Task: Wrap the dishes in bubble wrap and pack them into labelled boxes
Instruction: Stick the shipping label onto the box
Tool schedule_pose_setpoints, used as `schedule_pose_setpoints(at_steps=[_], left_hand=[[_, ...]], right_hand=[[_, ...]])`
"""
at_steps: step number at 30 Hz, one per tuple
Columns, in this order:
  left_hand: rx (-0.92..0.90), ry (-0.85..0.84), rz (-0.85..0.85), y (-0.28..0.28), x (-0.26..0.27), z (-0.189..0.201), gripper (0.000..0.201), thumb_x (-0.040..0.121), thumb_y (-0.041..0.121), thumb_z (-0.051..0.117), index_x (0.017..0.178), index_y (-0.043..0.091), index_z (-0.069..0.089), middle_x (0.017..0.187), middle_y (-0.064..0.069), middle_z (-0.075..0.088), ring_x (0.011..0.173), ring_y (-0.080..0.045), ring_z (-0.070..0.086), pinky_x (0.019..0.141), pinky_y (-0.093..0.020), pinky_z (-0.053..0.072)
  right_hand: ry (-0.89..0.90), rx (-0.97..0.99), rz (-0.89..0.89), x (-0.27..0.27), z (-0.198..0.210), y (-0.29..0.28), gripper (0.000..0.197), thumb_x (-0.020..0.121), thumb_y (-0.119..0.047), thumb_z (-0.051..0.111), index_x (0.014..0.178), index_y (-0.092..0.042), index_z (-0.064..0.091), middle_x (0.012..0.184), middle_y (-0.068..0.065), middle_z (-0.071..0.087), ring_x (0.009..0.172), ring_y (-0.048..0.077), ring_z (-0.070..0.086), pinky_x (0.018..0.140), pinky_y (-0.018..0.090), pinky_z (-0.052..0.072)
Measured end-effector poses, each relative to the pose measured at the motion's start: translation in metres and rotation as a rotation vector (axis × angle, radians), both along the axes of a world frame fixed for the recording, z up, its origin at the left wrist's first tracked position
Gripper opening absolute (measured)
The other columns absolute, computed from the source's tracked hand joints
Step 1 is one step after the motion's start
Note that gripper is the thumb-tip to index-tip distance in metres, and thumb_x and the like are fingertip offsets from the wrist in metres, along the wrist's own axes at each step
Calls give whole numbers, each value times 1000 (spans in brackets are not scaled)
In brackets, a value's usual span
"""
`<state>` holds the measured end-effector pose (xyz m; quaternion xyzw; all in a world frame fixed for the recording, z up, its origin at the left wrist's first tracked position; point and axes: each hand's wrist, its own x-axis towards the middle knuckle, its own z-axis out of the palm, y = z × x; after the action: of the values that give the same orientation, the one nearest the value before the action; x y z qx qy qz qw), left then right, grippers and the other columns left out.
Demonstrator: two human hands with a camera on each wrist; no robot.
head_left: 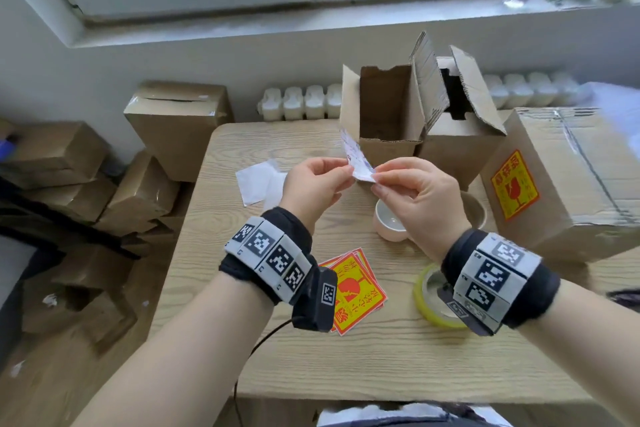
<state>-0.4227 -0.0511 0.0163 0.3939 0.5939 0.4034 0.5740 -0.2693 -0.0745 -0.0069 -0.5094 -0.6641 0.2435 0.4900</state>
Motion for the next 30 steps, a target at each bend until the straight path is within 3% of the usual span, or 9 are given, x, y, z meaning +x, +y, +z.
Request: schedule_pose_setpoints(at_steps=[6,10,14,18,22,25,27,29,30], left_hand=[[110,36,-34,11,43,13,8,87,9,65,86,17,63,89,-1,71,75,-7,66,67,-18,51],[161,85,-115,19,84,24,8,87,11,66,86,19,64,85,5,70,72,-3,65,70,-20,52],[192,113,-173,29,141,30,9,86,13,68,88,17,61,93,-2,71,84,-11,69,71,-22,55],[178,122,-198,33,205,30,15,85,9,68,85,15,55,99,-9,71,88,-17,70,77,-31,55],[163,139,-225,37,269,27,15,85,7,67,87,16,56,97,-7,70,89,-18,68,80,-31,53],[272,335,-195,43,299,15,17,85,13,68,95,23,58,95,11,62,91,-4,61,75,-11,48],[298,454,-194,43,314,10,17,86,16,66,99,26,60,101,11,60,91,-1,59,65,-3,44],[342,653,-273,41,324,3,21,86,20,65,106,25,63,117,4,60,105,-9,57,84,-12,45],[370,773,-350,39,327,0,27,86,23,65,113,22,63,126,2,56,117,-12,51,97,-18,37]], right_hand=[[-11,6,-146,50,12,-4,7,82,-10,71,88,-8,73,93,1,63,75,7,58,68,6,46],[57,-134,-327,106,25,7,12,81,-19,72,90,-22,66,88,2,64,62,3,52,62,13,46],[218,-240,-351,163,38,14,17,78,-7,73,82,-18,60,78,-4,65,64,-4,60,60,11,49],[223,-279,-362,225,42,16,23,79,-7,73,78,-22,56,76,-3,66,68,3,63,57,11,49],[236,-323,-334,293,41,23,22,79,-6,72,78,-21,56,73,-4,64,56,-5,59,52,11,47],[226,-360,-328,331,37,34,21,80,-5,71,78,-19,56,73,-1,64,57,3,59,53,16,48],[231,-412,-322,351,31,40,19,81,-4,69,79,-19,57,75,1,64,64,10,60,57,21,48],[249,-474,-312,365,25,45,19,82,-2,68,80,-19,59,77,1,64,69,12,61,59,23,49],[264,-505,-304,369,22,47,19,83,-1,67,80,-18,60,77,1,64,70,13,61,59,22,49]])
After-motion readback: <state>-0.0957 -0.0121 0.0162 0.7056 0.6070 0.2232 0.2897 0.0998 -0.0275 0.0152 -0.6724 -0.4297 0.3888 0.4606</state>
